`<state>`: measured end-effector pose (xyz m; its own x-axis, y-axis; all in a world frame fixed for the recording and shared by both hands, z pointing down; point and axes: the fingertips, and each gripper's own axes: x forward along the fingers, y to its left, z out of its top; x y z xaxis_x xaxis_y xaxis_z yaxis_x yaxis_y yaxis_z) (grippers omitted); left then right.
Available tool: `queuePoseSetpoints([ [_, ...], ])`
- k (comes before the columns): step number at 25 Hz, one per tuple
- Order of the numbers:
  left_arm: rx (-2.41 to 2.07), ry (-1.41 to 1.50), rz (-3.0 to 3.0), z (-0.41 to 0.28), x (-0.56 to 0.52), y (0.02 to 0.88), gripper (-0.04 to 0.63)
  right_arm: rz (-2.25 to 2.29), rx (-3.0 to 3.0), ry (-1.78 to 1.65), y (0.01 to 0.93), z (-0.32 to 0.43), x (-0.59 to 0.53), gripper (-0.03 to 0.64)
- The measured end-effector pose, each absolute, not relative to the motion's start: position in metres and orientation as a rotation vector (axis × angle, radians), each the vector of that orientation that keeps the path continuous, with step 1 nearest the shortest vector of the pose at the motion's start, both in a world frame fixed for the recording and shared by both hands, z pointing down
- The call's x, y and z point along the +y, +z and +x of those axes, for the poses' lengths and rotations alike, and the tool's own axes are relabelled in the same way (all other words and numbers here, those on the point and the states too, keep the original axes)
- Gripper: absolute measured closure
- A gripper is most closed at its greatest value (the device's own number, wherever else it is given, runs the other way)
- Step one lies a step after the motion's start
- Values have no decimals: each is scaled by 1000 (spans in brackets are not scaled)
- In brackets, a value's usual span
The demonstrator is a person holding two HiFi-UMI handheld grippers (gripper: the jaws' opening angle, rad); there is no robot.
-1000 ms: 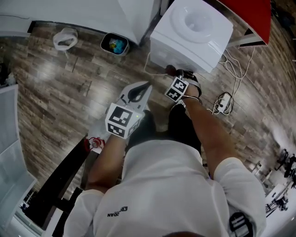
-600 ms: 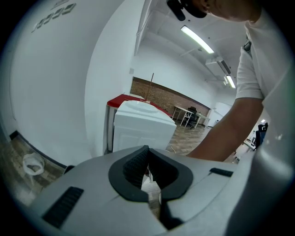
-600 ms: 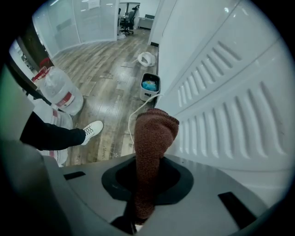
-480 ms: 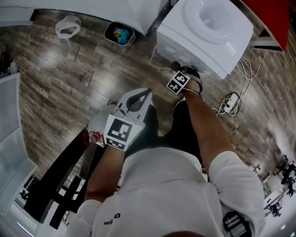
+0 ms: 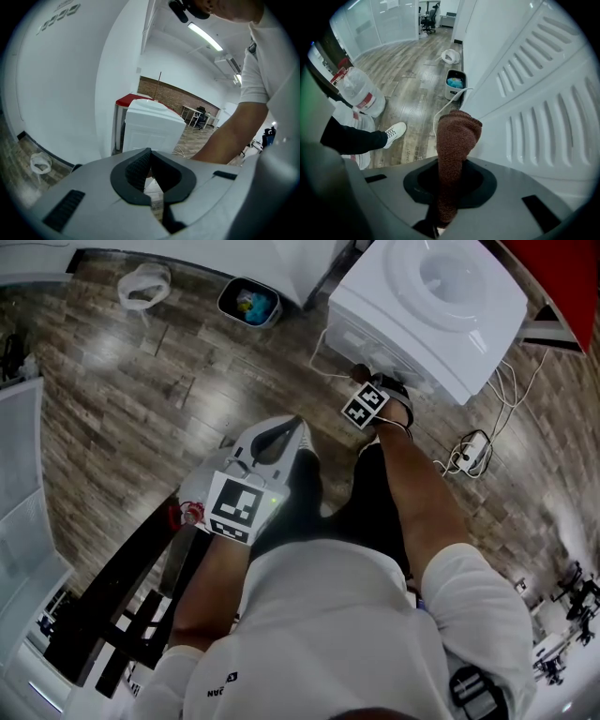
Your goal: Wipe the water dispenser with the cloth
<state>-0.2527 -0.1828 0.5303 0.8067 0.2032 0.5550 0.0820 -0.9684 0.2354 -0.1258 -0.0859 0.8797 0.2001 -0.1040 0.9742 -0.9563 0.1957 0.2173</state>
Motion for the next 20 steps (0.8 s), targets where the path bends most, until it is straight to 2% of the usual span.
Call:
queuePoseSetpoints([
  [10,230,880,2827,-242,-198,529,603,1457,-1345,863,779,-155,-84,563],
  [20,221,771,2739,-242,-219,508,603,1629,-1375,690,612,-144,-113,563],
])
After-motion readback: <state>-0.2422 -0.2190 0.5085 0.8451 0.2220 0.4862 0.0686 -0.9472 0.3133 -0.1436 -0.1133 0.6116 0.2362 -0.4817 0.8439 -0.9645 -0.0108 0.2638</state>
